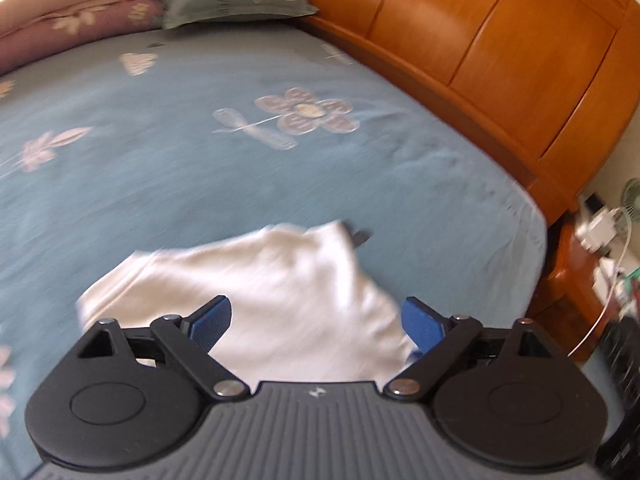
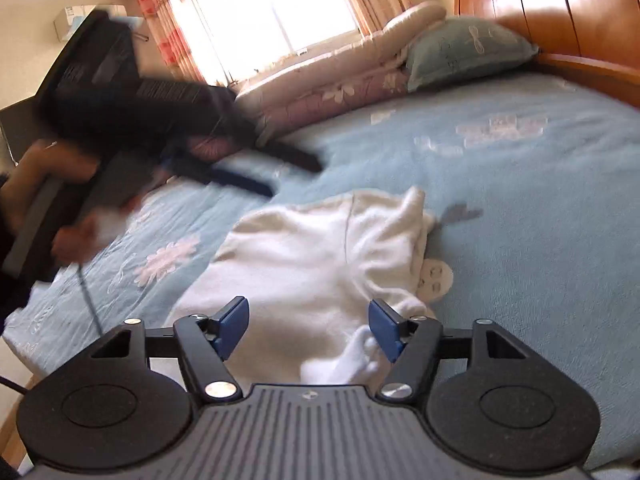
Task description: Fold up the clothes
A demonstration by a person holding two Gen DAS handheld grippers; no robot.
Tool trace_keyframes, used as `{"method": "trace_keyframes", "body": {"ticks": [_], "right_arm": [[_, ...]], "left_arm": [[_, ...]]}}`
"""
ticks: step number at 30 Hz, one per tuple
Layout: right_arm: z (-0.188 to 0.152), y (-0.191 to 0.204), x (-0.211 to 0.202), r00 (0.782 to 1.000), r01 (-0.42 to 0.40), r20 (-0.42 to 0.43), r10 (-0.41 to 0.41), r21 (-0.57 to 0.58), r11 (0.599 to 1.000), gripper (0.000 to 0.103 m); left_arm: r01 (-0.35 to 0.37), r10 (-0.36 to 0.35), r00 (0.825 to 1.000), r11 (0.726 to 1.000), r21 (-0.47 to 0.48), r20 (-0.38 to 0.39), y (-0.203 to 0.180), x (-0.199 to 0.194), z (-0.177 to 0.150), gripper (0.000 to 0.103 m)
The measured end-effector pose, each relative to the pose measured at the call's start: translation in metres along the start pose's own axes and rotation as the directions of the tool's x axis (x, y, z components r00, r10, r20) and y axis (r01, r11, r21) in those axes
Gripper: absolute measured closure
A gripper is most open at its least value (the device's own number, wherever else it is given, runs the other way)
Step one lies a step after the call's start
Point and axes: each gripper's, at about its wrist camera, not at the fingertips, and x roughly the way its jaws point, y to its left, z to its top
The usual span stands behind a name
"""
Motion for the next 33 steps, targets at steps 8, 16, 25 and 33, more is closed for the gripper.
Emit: {"method": "trace_keyframes", "body": {"ticks": [8, 16, 25, 33], "right_arm": [[0.008, 0.014, 0.015, 0.983, 0.133, -0.119, -0.138, -0.042, 0.990, 0.025], [0.001, 0.078, 0.010, 0.975, -0.111, -0.202, 0.088, -0.102, 0.989, 0.021], [-0.041, 0.136, 0.030, 0.903, -0.214, -0.405, 0.145, -0.132, 0.968, 0.017], [-0.019, 0.087, -0.020, 0.960, 0.089, -0.252, -0.123, -0.142, 0.986, 0.015]], "left_arm": [[-0.093, 0.095, 0.995, 0.986, -0.141, 0.008, 0.031, -0.048, -0.063, 0.011], [-0.232, 0.246, 0.968, 0.955, -0.186, 0.056, 0.039, -0.069, -0.098, 0.010], [-0.230, 0.270, 0.959, 0.915, -0.332, 0.080, 0.071, -0.093, -0.143, 0.009], [-0.178, 0.223, 0.971, 0.918, -0.355, 0.089, 0.078, -0.089, -0.157, 0.009]]}}
